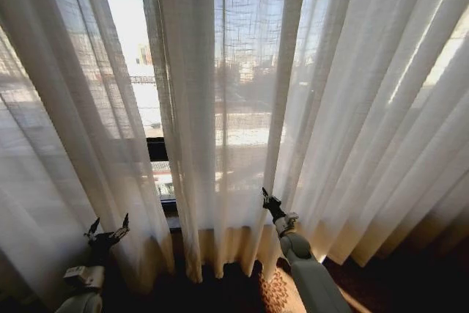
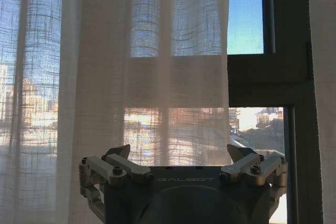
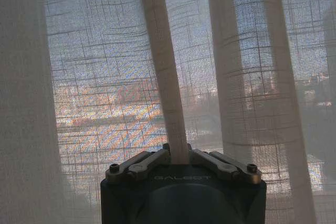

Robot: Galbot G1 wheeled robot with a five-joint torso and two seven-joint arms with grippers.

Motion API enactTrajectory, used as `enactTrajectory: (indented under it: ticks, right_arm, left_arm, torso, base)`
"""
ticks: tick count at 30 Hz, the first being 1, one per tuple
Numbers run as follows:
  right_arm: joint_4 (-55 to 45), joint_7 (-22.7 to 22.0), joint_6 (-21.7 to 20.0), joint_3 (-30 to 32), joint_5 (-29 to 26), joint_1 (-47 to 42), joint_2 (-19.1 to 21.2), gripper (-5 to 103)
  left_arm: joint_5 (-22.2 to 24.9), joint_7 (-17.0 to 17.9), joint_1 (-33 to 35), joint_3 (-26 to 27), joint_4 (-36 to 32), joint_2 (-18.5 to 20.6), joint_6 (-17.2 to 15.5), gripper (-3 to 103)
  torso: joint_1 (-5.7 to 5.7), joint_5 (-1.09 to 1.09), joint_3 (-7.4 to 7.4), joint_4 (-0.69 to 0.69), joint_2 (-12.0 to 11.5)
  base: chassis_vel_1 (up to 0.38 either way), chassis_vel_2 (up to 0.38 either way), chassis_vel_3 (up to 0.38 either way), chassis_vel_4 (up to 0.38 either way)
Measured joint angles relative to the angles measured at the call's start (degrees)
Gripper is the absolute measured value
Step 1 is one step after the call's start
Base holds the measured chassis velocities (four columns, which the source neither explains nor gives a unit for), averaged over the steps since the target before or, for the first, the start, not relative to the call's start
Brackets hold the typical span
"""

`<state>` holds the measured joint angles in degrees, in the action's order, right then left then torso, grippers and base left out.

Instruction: Open the curtains by pulling them apart, changing their state from closed to fully open.

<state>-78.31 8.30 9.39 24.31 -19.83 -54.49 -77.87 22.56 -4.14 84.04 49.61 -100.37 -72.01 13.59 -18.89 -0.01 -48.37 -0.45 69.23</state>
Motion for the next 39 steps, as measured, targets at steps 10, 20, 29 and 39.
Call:
enactTrajectory:
  ticks: [10, 20, 29, 39]
  right_arm:
    - [0.0, 0.6, 0.3, 0.6, 0.0, -0.4, 0.1, 0]
    - [0.1, 1.1, 0.5, 1.1, -0.3, -0.5, 0.4, 0]
    - [0.4, 1.6, 1.0, 1.7, -0.5, -0.7, 0.7, 0]
    - [0.5, 2.0, 1.3, 2.3, -0.5, -1.0, 0.9, 0]
  left_arm:
    - [0.0, 0.0, 0.0, 0.0, 0.0, 0.0, 0.0, 100]
    - [0.0, 0.0, 0.0, 0.0, 0.0, 0.0, 0.0, 100]
    - [0.0, 0.0, 0.0, 0.0, 0.0, 0.0, 0.0, 100]
    - [0.0, 0.0, 0.0, 0.0, 0.0, 0.0, 0.0, 100]
  torso:
    - [0.0, 0.0, 0.0, 0.0, 0.0]
    - [0.01, -0.01, 0.0, 0.0, 0.0]
    - [0.0, -0.01, 0.0, -0.01, 0.0]
    - [0.0, 0.0, 0.0, -0.01, 0.0]
  base:
    - [-0.263, -0.281, 0.264, 0.265]
    - [-0.343, -0.348, 0.353, 0.343]
    - [-0.356, -0.355, 0.352, 0.356]
    - [-0.375, -0.34, 0.371, 0.341]
